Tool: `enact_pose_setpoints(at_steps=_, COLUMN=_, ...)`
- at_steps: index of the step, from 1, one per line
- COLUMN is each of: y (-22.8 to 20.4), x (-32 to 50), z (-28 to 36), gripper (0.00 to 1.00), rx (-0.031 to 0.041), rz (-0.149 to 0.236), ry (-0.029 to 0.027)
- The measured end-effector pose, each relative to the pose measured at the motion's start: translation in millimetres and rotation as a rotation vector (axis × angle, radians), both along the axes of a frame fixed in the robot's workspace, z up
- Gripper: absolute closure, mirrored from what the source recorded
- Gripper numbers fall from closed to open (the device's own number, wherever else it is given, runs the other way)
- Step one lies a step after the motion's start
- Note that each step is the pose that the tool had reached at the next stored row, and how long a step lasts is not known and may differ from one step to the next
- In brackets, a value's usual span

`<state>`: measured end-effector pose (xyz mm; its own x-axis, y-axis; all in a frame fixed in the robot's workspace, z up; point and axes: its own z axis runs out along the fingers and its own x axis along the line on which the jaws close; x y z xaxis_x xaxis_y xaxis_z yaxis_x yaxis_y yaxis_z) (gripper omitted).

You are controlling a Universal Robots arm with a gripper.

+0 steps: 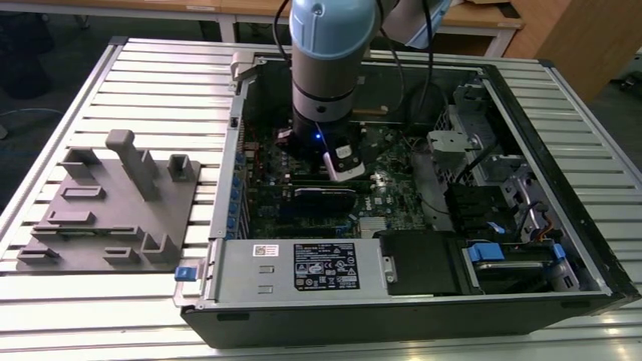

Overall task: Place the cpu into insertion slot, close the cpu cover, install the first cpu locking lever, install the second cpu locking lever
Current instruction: 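Install the second cpu locking lever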

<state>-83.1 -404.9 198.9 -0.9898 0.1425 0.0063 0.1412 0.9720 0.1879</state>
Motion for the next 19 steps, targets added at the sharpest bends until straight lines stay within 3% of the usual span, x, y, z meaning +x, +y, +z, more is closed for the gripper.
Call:
enact_pose_setpoints(at_steps=7, y=-0.1, x=-3.8, z=-2.7, gripper=0.9, rx=0.0044, rz=0.0, ry=0.0002)
enact_pose_setpoints(at_steps=14, y=0.1, x=-4.4, z=-3.6, gripper=0.9, rx=0.0144, rz=0.0, ry=-0.0001)
enact_pose_setpoints(at_steps=19, y=0.0, x=-4.1, z=0.4, gripper=0.9, rx=0.0145, rz=0.0, ry=0.0)
